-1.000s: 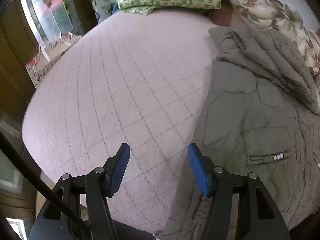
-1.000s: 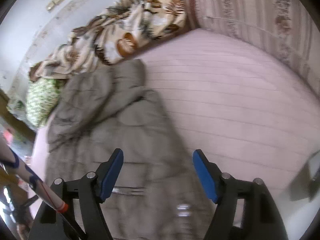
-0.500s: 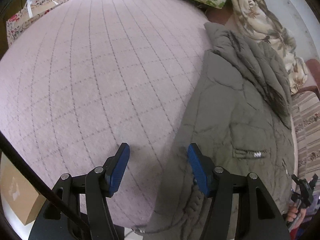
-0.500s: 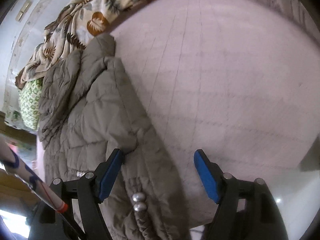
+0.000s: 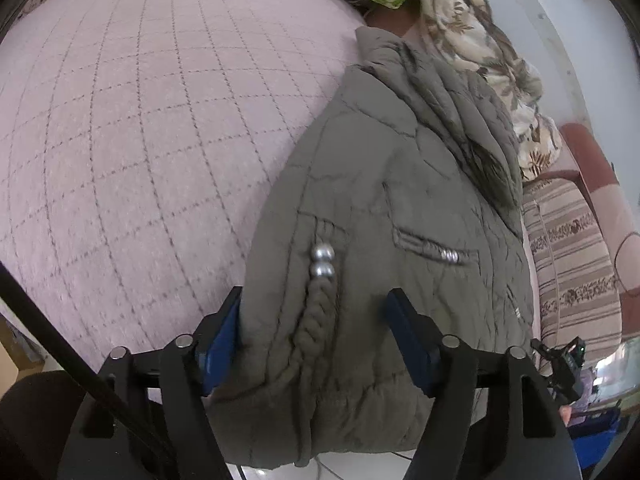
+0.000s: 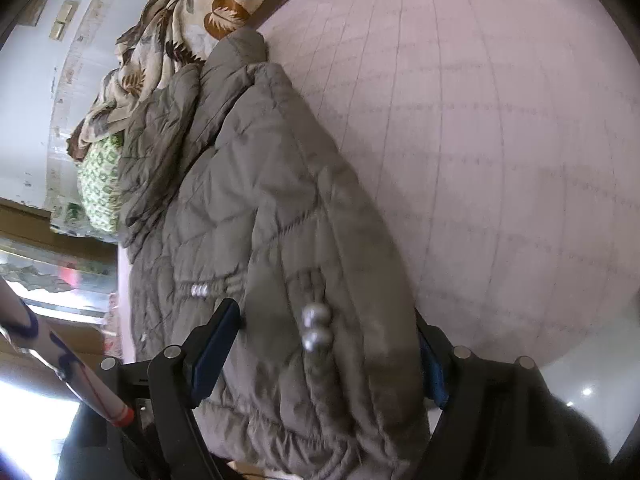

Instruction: Fold large clothes

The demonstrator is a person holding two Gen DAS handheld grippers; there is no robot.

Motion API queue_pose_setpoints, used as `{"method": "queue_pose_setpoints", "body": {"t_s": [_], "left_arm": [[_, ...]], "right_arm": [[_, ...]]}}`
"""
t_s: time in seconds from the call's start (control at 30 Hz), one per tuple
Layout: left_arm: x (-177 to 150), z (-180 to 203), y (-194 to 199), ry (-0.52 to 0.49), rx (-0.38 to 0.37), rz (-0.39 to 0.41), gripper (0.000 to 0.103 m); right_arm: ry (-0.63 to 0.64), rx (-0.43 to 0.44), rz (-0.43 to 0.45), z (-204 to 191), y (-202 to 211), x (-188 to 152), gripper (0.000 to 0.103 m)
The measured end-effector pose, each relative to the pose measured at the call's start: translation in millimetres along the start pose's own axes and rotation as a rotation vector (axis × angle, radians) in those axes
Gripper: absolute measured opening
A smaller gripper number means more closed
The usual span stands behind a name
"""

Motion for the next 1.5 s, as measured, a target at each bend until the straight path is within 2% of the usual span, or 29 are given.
{"method": "queue_pose_setpoints", "body": {"t_s": [0.17, 0.37, 0.53, 0.6, 0.77, 0.93, 1.07, 1.2, 1.23, 1.3, 1.37, 1.4, 1.5], "left_arm": [[-6, 11, -5, -0.094, 0.022, 0.010, 0.081], [-8, 9, -7, -0.065, -0.001, -0.033, 0.084], [-17, -1, -1, -0.045, -0.121, -0.078, 0.083], [-18, -7, 2, -0.019, -0.153, -0.077, 0.074], [-18, -14, 2, 0.033, -0.228, -0.072, 0.073], [-20, -10, 0, 0.010, -0.212, -0.067, 0.073], [-23, -8, 0, 0.002, -0.215, -0.060, 0.078], [-27, 10, -4, -0.082, -0.158, -0.071, 0.078], [-29, 15, -5, -0.105, -0.132, -0.070, 0.077], [-32, 20, -5, -0.136, -0.060, -0.059, 0.055], [-33, 22, -5, -0.137, -0.024, -0.052, 0.042], [-32, 23, -3, -0.130, -0.014, -0.046, 0.037], [-32, 34, 5, -0.126, 0.033, -0.012, 0.026]], "right_arm": [[-0.021, 0.045, -0.029, 1, -2, -15, 0.083], [0.028, 0.027, -0.045, -5, -3, -37, 0.084], [0.093, -0.002, -0.038, -14, -4, -55, 0.081], [0.115, -0.006, -0.029, -16, -3, -59, 0.076], [0.148, 0.036, -0.024, -18, -2, -68, 0.068], [0.201, -0.006, -0.045, -25, -11, -78, 0.068], [0.237, -0.034, -0.054, -32, -21, -87, 0.068], [0.219, -0.018, -0.041, -32, -21, -84, 0.065], [0.214, -0.017, -0.035, -31, -20, -84, 0.064], [0.216, -0.014, -0.025, -32, -19, -84, 0.055], [0.224, -0.015, -0.013, -34, -17, -84, 0.046], [0.225, -0.017, -0.004, -34, -15, -84, 0.039], [0.228, -0.012, 0.010, -36, -9, -84, 0.029]]}}
Point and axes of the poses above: each gripper's, at about its wrist camera, not at the fingertips, and y roughly against the way its jaws point, z to its right, x to its top, the point moved 2 cm from there along -y, roughly the way its jaws point, and after that the axes turned 2 degrees about -y, right-handed, at the moved point
